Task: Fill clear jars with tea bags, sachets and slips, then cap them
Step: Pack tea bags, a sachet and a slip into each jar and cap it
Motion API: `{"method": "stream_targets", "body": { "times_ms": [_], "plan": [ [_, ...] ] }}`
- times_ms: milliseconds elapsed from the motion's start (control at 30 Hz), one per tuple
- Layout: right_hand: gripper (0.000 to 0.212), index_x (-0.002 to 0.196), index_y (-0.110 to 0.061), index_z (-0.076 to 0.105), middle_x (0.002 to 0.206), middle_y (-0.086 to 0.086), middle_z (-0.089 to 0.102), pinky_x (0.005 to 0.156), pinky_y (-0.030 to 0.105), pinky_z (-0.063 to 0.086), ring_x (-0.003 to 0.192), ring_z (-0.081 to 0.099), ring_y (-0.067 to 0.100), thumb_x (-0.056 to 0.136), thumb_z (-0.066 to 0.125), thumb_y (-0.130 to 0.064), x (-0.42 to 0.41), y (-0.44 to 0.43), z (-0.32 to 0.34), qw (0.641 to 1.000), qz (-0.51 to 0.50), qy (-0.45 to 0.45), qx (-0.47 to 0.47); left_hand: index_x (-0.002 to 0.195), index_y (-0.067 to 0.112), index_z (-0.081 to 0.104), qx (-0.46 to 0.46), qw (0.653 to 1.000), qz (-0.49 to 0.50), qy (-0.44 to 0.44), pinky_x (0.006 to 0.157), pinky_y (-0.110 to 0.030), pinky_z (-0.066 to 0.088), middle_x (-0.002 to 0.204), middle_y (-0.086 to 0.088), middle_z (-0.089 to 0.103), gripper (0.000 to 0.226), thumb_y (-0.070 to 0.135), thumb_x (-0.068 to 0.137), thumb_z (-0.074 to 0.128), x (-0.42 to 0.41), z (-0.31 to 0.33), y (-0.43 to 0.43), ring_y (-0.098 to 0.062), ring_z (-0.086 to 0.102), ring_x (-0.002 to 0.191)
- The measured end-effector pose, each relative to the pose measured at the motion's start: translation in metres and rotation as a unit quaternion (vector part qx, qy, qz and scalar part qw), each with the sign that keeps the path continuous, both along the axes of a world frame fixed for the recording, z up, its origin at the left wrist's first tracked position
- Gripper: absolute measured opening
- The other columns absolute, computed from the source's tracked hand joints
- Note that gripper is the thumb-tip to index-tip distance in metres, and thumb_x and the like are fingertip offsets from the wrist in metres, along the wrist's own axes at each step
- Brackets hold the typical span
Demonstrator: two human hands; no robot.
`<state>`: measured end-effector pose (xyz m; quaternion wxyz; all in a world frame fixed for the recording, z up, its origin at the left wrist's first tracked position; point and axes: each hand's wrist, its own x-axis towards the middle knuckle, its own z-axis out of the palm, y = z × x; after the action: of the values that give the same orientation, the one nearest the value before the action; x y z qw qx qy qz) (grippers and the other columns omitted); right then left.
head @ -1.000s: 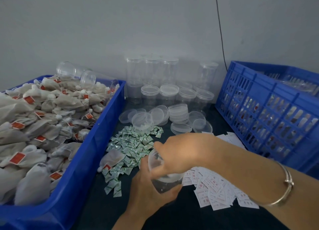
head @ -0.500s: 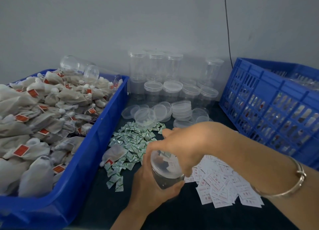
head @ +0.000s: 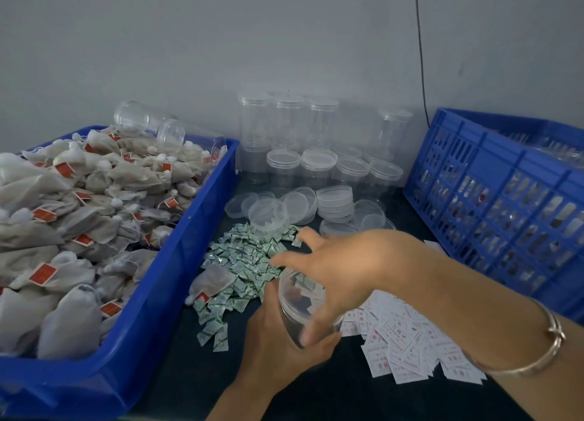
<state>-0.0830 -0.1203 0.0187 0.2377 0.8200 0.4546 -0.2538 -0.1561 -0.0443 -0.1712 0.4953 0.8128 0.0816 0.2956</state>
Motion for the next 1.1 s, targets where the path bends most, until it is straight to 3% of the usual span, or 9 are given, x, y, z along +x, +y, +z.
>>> {"method": "stream_targets", "body": {
  "times_ms": [100,200,367,467,600,767,900,1000,1100],
  "plan": [
    [0.096,0.153,-0.016,0.021,0.132,0.012,0.050,0.081,0.042,0.043,0.101,0.053,0.031,0.085,0.041,-0.081,-0.006,0.004,-0.016,0.997,-0.032,-0.071,0.026,0.098,0.053,0.057,0.023,0.999,-0.001,-0.025,0.075,-0.016,0.053,0.110,0.025,0.053,0.052,0.064,0.051,0.077,0.002,0.002,-0.002,0.009,0.058,0.098],
    [0.073,0.145,-0.027,0.025,0.107,0.006,0.041,0.067,0.036,0.045,0.091,0.051,0.025,0.090,0.065,-0.052,-0.008,0.004,-0.008,0.999,0.017,-0.028,0.009,0.114,0.063,0.034,0.001,1.000,-0.002,-0.011,0.071,-0.006,0.047,0.109,0.030,0.057,0.079,0.065,0.048,0.078,0.000,0.001,-0.002,0.012,0.058,0.095],
    [0.101,0.152,-0.042,0.009,0.156,0.002,0.014,0.084,0.039,0.050,0.124,0.044,0.026,0.076,0.070,-0.070,0.000,0.001,-0.002,0.998,-0.005,0.030,0.052,0.118,0.046,0.036,0.004,1.000,-0.010,0.003,0.072,-0.013,0.051,0.101,0.016,0.064,0.080,0.061,0.052,0.079,0.001,0.000,-0.001,0.005,0.063,0.091],
    [0.097,0.155,-0.020,0.019,0.122,0.010,0.051,0.065,0.032,0.039,0.092,0.054,0.024,0.084,0.038,-0.083,-0.003,0.005,-0.009,0.995,-0.046,-0.049,0.079,0.105,0.043,0.051,-0.003,1.000,0.005,0.003,0.073,-0.008,0.049,0.103,0.027,0.058,0.066,0.066,0.049,0.076,0.002,-0.001,-0.002,0.006,0.061,0.095],
    [0.071,0.147,-0.029,0.023,0.115,0.005,0.036,0.057,0.033,0.042,0.086,0.052,0.024,0.092,0.065,-0.047,-0.008,0.005,-0.001,0.999,0.016,-0.023,-0.027,0.119,0.057,0.034,-0.011,1.000,0.003,0.012,0.070,-0.006,0.045,0.102,0.028,0.060,0.086,0.068,0.046,0.078,-0.001,-0.001,-0.001,0.009,0.059,0.093],
    [0.100,0.154,-0.047,0.006,0.162,0.000,-0.002,0.107,0.053,0.041,0.148,0.018,0.033,0.078,0.065,-0.072,-0.005,0.001,0.006,1.000,-0.004,0.007,0.027,0.120,0.046,0.040,-0.004,1.000,-0.003,0.025,0.073,-0.017,0.052,0.102,0.018,0.062,0.084,0.066,0.048,0.078,0.001,-0.001,0.000,0.004,0.061,0.093],
    [0.090,0.151,-0.023,0.035,0.140,0.010,0.049,0.079,0.039,0.037,0.122,0.052,0.033,0.086,0.028,-0.085,-0.009,0.006,-0.007,0.995,-0.059,-0.081,0.023,0.107,0.042,0.045,-0.031,0.999,0.001,0.011,0.072,-0.004,0.046,0.102,0.033,0.060,0.073,0.066,0.046,0.077,0.001,-0.001,-0.002,0.011,0.059,0.094],
    [0.068,0.142,-0.023,0.032,0.101,0.003,0.049,0.064,0.033,0.041,0.087,0.054,0.023,0.091,0.058,-0.059,-0.010,0.004,-0.004,0.999,-0.013,-0.047,-0.002,0.113,0.053,0.034,-0.009,1.000,0.006,0.002,0.069,-0.008,0.047,0.106,0.031,0.058,0.080,0.068,0.046,0.077,0.000,0.001,-0.002,0.009,0.060,0.091],
    [0.102,0.148,-0.047,0.013,0.145,0.007,0.022,0.088,0.047,0.050,0.130,0.036,0.032,0.076,0.084,-0.041,-0.003,0.001,0.003,0.999,0.028,-0.002,-0.026,0.117,0.066,0.023,-0.011,1.000,-0.006,0.007,0.074,-0.013,0.050,0.106,0.029,0.060,0.091,0.065,0.047,0.079,0.000,0.000,0.000,0.010,0.059,0.095]
  ]
}}
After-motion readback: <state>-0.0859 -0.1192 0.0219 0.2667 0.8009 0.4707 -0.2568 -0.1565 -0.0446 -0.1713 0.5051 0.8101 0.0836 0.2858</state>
